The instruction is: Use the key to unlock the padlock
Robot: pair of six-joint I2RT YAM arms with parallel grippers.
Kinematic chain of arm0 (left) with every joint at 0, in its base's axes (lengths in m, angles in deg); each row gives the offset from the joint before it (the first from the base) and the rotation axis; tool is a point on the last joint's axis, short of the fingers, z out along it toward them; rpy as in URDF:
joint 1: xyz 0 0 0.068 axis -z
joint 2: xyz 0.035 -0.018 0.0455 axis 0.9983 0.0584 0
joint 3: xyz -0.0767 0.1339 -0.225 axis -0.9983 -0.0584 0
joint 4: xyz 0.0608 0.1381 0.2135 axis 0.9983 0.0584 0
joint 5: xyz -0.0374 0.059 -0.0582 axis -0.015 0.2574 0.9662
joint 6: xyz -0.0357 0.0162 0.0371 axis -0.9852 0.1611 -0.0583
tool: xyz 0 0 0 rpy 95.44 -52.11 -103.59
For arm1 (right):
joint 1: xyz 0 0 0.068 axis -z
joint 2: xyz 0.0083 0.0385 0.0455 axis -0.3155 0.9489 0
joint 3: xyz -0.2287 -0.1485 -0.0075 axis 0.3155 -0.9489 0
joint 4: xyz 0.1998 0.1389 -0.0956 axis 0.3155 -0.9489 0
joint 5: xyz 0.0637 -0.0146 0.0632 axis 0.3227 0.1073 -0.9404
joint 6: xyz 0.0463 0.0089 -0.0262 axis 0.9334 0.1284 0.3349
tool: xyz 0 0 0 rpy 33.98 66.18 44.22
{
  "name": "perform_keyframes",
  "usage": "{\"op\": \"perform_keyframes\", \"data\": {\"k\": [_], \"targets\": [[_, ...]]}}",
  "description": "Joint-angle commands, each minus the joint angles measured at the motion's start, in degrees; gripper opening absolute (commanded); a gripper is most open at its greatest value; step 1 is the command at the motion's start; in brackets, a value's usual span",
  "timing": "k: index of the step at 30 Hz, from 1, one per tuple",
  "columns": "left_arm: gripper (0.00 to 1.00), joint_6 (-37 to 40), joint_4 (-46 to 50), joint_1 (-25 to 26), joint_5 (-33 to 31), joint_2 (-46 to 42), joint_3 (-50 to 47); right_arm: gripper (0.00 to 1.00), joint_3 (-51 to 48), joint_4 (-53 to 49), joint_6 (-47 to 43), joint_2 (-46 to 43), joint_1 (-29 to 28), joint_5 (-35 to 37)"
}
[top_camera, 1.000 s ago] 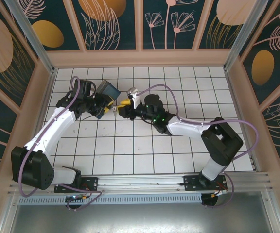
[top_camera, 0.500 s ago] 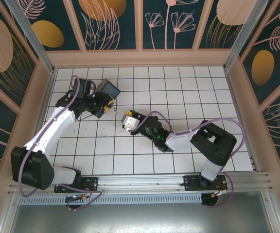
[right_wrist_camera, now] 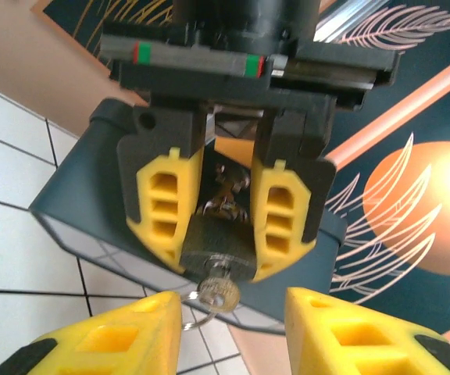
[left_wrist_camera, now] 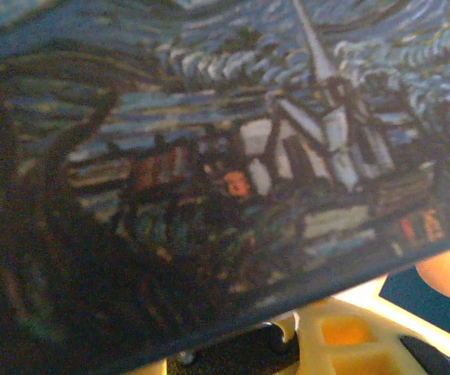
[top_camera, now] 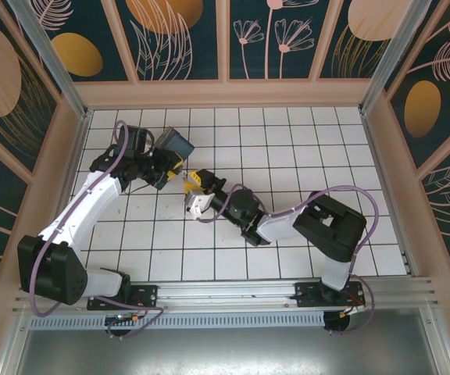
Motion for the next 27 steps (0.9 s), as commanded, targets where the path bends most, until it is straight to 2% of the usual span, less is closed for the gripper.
{"op": "perform_keyframes", "data": {"k": [1,7,10,15,27], "targets": [[0.16,1.4,-1.7,-0.3,1.1,-1.0,2.3,0.38,2.4,1.3,-1.0,0.6,0.9,-2.1],[0.16,1.4,-1.5,-0.2,1.0,-0.8,2.6,0.36,2.9,-2.0,0.1,0.2,2.4,-3.3],[0.16,1.4,-1.5,-0.2,1.0,-0.6,2.9,0.37,2.3,-4.4,0.8,-0.8,3.3,-6.2],[0.16,1.2,-1.8,-0.2,1.5,-0.5,2.9,0.38,3.0,-4.0,-3.1,1.4,3.8,-5.8],[0.16,1.1,-1.9,-0.3,2.0,-0.7,2.5,0.36,7.9,-4.6,-4.4,3.6,3.9,-6.8]]}}
